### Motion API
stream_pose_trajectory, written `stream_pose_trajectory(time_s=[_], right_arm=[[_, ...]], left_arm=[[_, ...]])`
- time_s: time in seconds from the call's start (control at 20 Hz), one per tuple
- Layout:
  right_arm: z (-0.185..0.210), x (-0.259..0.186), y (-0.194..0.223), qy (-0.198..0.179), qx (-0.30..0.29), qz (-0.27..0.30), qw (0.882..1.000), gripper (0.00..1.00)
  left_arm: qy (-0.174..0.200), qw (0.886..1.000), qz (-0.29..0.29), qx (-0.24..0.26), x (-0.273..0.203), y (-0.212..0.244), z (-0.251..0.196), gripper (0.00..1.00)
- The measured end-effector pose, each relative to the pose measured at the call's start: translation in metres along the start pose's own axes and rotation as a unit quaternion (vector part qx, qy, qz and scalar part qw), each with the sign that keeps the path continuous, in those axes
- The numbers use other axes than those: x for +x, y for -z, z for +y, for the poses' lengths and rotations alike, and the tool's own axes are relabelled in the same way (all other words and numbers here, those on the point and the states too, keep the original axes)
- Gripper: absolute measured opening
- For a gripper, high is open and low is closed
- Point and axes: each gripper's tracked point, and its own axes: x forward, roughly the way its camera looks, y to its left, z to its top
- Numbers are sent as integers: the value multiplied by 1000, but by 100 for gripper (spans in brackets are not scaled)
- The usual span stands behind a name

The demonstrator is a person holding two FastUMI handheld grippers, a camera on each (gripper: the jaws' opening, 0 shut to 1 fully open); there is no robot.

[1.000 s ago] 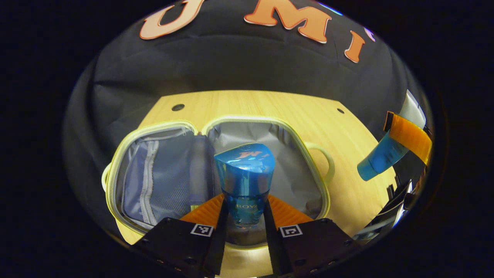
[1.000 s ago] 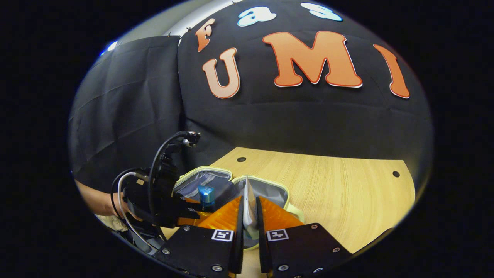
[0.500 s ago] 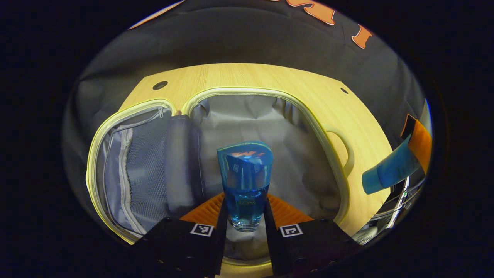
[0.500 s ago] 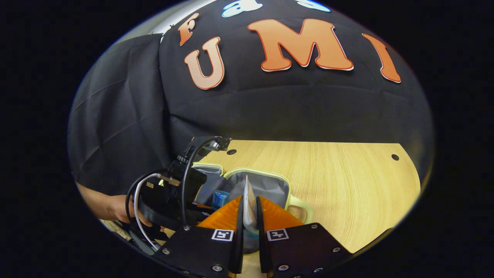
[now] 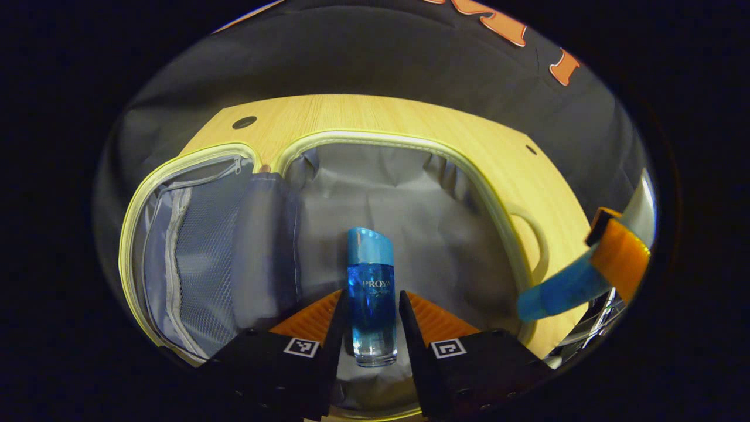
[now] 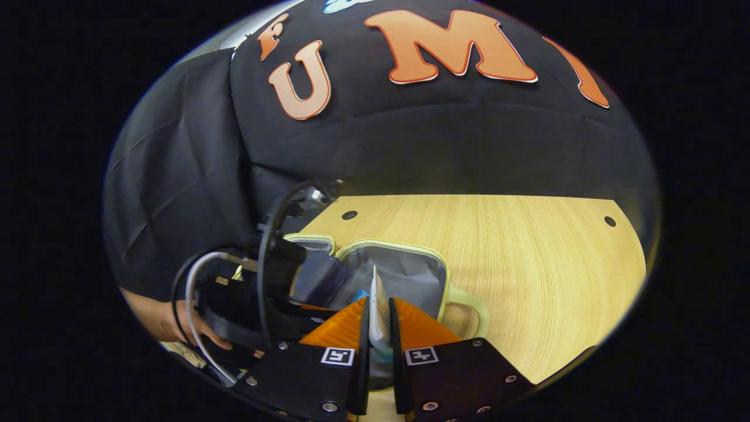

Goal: First open the suitcase, pack the skin care products into it, and then close the suitcase.

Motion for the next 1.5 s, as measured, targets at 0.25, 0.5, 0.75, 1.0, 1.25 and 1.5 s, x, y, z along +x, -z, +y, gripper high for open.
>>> stream_pose_trajectory(time_s=[0.25,0.5,0.75,1.0,1.25,1.5], right_arm=[[-2,28,9,-5,22,34,999,17],[1,49,38,-8,26,83,996,17],[-2,69,72,2,32,144,989,17],[-9,94,69,16,79,157,984,17],[-33,109,72,65,130,177,973,24],[-29,95,71,65,122,183,973,29]], left_arm=[[5,997,-75,-22,-48,-17,16,65],[-15,986,-154,-62,-125,-32,64,76],[-91,974,-185,-98,-177,-33,153,76],[-153,957,-194,-152,-208,1,233,76],[-194,941,-184,-206,-227,36,287,77],[-221,935,-181,-212,-216,38,335,82]])
